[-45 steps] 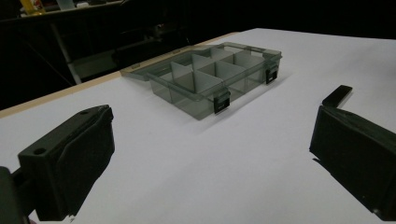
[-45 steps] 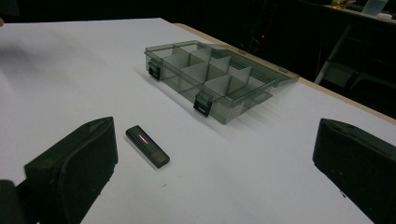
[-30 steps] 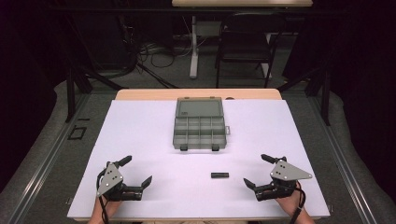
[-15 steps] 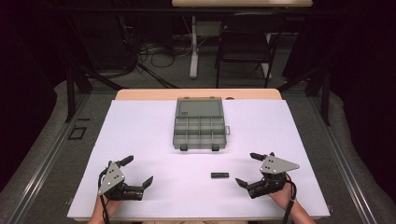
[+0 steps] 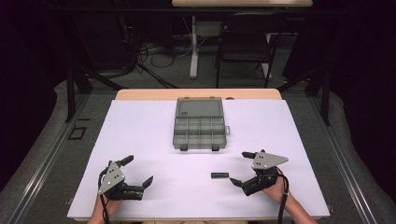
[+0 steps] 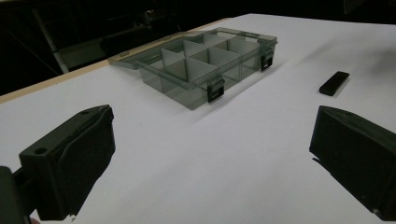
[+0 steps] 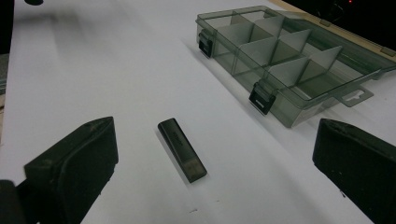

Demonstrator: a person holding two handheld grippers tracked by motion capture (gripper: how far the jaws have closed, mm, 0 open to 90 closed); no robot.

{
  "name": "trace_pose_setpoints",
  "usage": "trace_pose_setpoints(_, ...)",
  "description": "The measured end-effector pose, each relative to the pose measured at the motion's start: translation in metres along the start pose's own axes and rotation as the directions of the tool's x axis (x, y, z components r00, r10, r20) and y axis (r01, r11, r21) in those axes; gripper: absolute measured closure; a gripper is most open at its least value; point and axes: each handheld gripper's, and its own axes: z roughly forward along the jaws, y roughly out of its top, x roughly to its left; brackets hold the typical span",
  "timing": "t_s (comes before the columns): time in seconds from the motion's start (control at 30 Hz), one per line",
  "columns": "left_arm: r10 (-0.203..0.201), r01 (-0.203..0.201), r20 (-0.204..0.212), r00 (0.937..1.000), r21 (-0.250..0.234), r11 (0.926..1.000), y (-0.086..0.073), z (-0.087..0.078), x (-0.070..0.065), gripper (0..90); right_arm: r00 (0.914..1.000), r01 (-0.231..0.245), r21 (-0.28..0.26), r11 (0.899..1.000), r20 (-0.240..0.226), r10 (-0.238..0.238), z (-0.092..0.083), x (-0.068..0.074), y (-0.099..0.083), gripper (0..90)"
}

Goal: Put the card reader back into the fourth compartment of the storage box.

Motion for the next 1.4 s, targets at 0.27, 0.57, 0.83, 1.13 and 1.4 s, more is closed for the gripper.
trace_pose_setpoints(0.27,-0.006,0.006,0.003,1.0000,0.003,1.0000,-0.001,0.001,0.001,0.2,0.9987,0.017,0.016,1.000,-0.048,-0.016,0.010,-0.002,0.001,0.0)
trace_pose_setpoints(0.57,-0.007,0.007,0.004,1.0000,0.005,1.0000,-0.001,0.001,0.001,0.2,0.9938,0.037,0.010,0.999,-0.105,-0.036,0.020,-0.005,0.002,0.0)
trace_pose_setpoints(0.83,-0.009,0.009,0.007,0.9999,0.008,0.9999,-0.001,0.002,0.002,0.2,0.9896,0.053,0.012,0.999,-0.134,-0.051,0.029,-0.009,0.003,0.0)
trace_pose_setpoints(1.13,-0.011,0.011,0.003,0.9999,0.007,0.9999,-0.001,0.001,0.002,0.2,0.9837,0.061,0.021,0.998,-0.171,-0.056,0.038,-0.015,0.003,0.0)
trace_pose_setpoints(1.4,-0.011,0.011,0.003,0.9999,0.010,0.9999,-0.001,0.001,0.002,0.2,0.9713,0.089,0.043,0.995,-0.225,-0.077,0.045,-0.016,0.001,2.3)
